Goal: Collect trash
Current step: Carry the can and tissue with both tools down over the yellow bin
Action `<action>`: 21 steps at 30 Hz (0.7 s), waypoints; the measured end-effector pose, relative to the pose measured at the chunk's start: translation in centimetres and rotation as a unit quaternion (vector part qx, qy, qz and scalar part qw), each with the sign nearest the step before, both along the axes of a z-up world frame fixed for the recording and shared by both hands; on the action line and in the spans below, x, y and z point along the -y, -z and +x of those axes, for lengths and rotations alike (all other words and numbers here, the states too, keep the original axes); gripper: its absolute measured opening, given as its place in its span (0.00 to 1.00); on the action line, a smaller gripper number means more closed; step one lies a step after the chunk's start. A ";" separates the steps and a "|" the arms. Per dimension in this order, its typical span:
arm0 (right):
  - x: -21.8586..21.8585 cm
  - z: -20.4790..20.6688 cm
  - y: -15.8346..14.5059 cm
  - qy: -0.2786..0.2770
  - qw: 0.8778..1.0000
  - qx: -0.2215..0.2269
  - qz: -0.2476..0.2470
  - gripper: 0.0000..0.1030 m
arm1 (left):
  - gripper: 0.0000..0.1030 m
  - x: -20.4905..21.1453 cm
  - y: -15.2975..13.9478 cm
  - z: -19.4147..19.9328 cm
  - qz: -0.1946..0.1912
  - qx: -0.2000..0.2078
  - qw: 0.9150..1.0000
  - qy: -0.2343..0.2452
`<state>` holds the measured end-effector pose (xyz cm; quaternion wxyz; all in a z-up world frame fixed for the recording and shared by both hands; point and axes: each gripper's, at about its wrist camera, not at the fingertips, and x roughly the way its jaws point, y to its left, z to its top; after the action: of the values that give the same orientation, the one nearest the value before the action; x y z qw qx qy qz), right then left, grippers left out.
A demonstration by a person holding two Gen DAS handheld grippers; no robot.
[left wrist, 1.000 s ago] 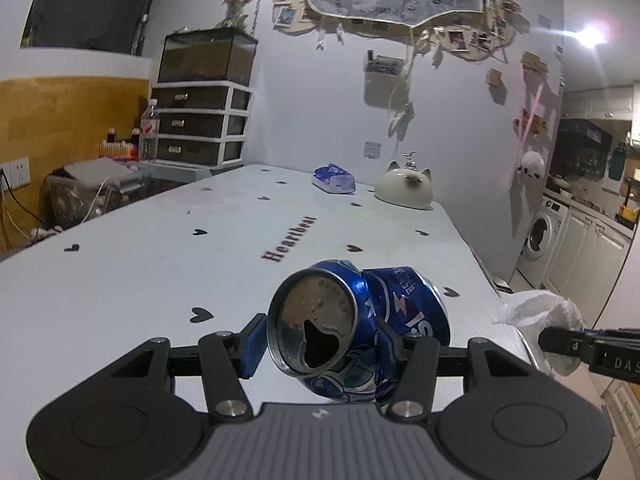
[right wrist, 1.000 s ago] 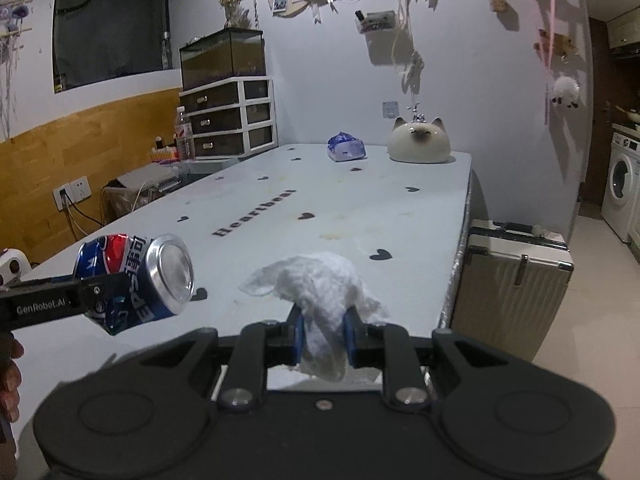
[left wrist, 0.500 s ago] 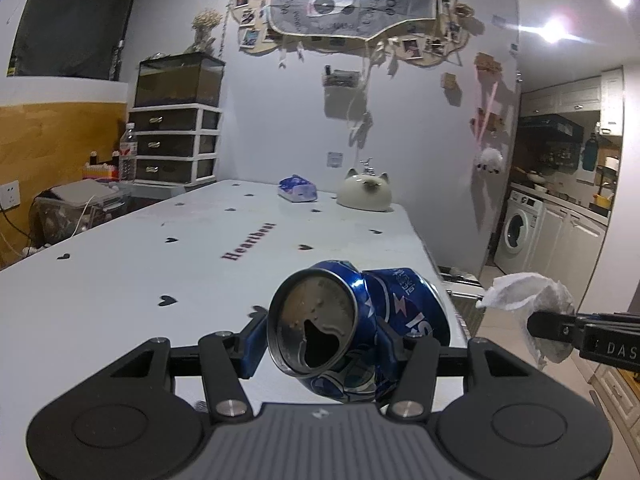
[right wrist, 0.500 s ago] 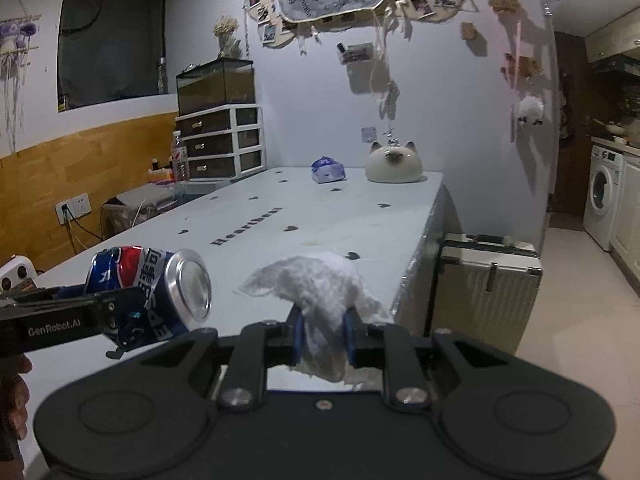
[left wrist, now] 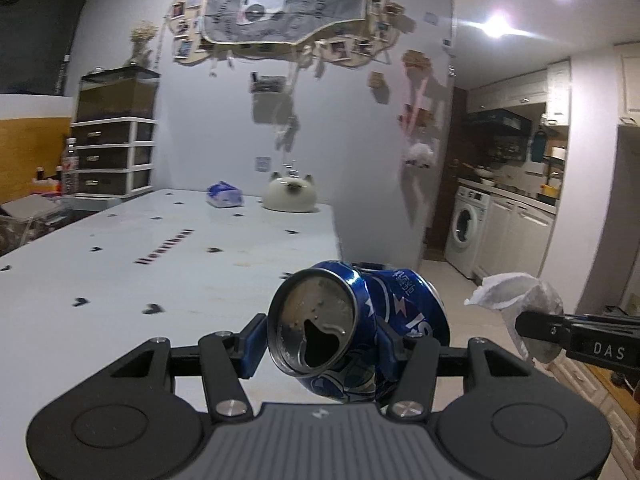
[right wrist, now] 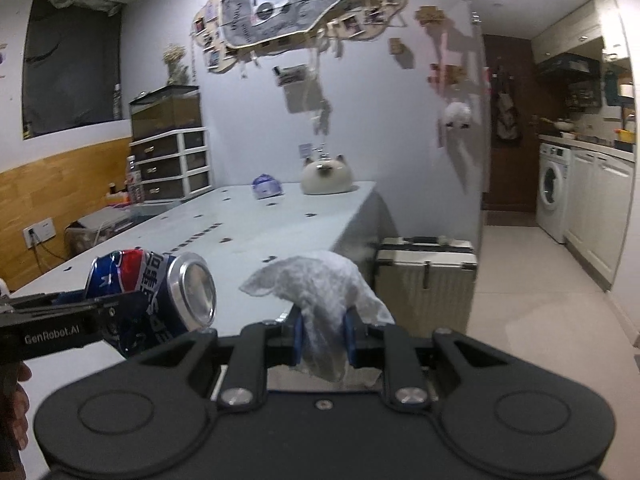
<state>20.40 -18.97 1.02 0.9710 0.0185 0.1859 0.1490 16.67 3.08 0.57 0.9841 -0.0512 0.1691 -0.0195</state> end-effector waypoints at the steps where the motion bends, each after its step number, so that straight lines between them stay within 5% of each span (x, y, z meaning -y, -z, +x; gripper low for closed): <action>1: 0.7 -0.2 0.0 0.005 1.000 0.001 0.000 0.20 | 0.53 0.8 0.0 0.0 0.000 0.001 1.000 0.007; 21: 14.4 -0.5 4.9 0.136 0.990 -0.028 0.005 0.20 | 0.53 14.7 4.3 4.9 0.017 -0.031 0.991 0.129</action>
<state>19.91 -33.39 -3.91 0.9766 0.0526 0.2081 0.0156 21.58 -11.58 -3.78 0.9684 -0.0128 0.2052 -0.1415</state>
